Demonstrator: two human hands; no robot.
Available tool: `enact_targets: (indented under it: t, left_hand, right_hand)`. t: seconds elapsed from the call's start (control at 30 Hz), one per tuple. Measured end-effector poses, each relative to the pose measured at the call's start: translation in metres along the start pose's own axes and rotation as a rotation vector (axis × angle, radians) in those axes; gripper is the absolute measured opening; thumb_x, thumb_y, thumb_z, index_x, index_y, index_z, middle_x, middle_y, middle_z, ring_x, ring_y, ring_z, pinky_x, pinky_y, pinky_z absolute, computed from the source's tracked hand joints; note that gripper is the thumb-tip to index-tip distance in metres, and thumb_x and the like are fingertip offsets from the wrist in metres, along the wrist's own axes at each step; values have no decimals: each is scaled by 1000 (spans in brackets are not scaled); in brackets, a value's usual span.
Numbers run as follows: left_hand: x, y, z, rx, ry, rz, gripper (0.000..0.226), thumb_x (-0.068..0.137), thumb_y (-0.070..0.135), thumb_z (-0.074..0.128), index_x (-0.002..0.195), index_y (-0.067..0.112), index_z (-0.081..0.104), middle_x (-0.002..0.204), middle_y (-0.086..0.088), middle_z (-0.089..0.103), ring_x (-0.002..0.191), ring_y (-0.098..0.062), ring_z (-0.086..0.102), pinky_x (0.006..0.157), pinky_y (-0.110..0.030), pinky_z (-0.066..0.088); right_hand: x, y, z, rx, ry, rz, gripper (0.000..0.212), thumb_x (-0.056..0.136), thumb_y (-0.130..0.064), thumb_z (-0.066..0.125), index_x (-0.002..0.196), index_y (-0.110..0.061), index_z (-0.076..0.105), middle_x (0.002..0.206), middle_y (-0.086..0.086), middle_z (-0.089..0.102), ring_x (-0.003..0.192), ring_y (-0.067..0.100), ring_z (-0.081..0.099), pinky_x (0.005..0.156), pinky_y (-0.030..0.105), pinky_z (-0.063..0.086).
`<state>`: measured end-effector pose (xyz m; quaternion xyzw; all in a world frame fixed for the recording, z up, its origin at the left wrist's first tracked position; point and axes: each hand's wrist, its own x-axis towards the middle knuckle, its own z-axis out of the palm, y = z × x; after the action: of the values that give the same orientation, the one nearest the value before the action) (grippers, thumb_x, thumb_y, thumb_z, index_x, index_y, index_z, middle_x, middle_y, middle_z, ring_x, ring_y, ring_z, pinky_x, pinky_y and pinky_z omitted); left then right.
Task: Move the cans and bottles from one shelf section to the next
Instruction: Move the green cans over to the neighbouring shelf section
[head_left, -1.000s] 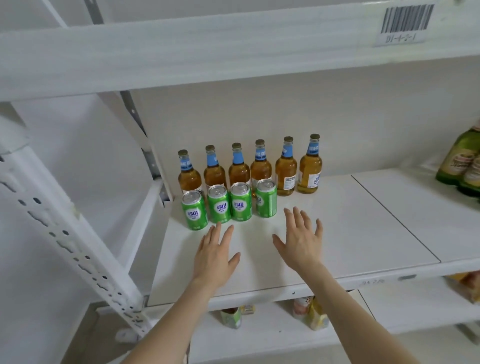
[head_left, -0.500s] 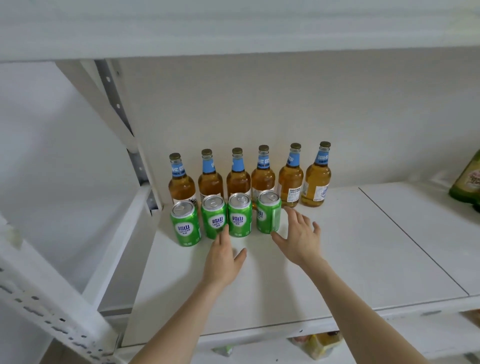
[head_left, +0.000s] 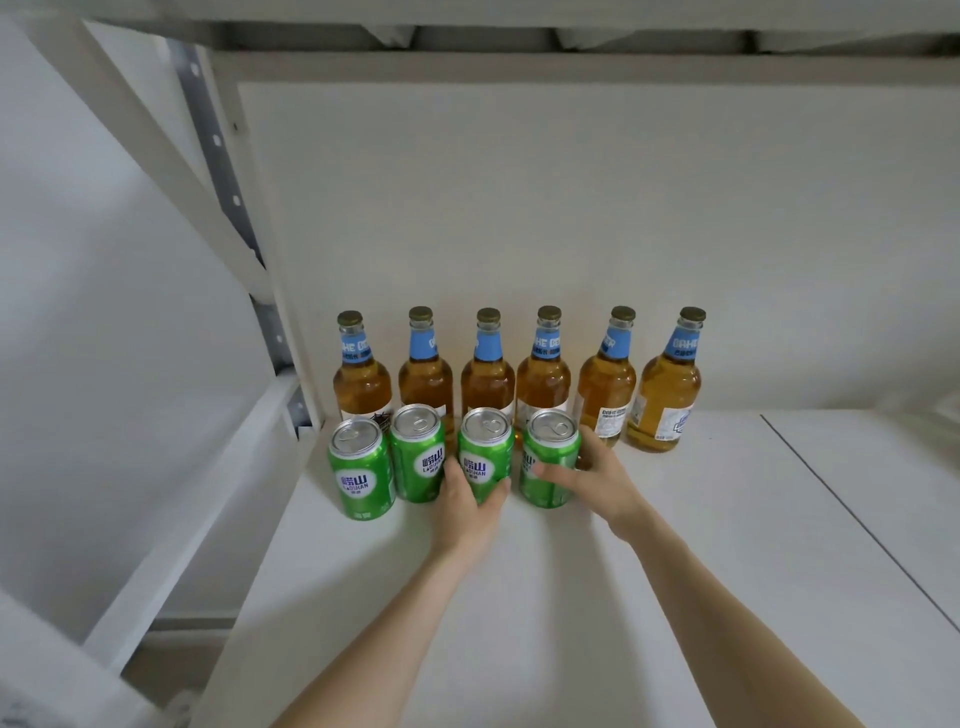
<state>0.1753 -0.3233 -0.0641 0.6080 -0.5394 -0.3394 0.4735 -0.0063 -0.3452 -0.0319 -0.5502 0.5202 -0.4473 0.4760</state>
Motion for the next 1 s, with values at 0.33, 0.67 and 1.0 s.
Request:
enact_targets:
  t: [0.33, 0.67, 1.0]
  left_hand:
    - [2, 1, -2, -83, 11, -10, 62, 74, 21, 86, 119, 21, 43, 122, 5, 59, 110, -12, 57, 90, -19, 39]
    - [-31, 0, -37, -205, -171, -116, 72, 73, 22, 87, 133, 25, 48, 125, 7, 65, 112, -6, 61, 99, -33, 49]
    - [-87, 3, -72, -339, -214, -240, 50, 71, 25, 88, 112, 33, 59, 103, 14, 75, 95, -2, 70, 79, -22, 53]
  right_hand:
    - [-8, 1, -5, 107, -21, 3, 67, 64, -16, 91, 122, -28, 60, 111, -11, 73, 102, 9, 69, 82, 29, 57]
    - [-46, -8, 1, 210, 74, 143, 45, 73, -19, 85, 113, -29, 66, 104, -7, 74, 95, 12, 71, 68, 26, 56]
    - [-112, -22, 19, 263, 136, 250, 33, 77, -23, 82, 106, -26, 68, 97, -4, 73, 82, 9, 71, 58, 26, 56]
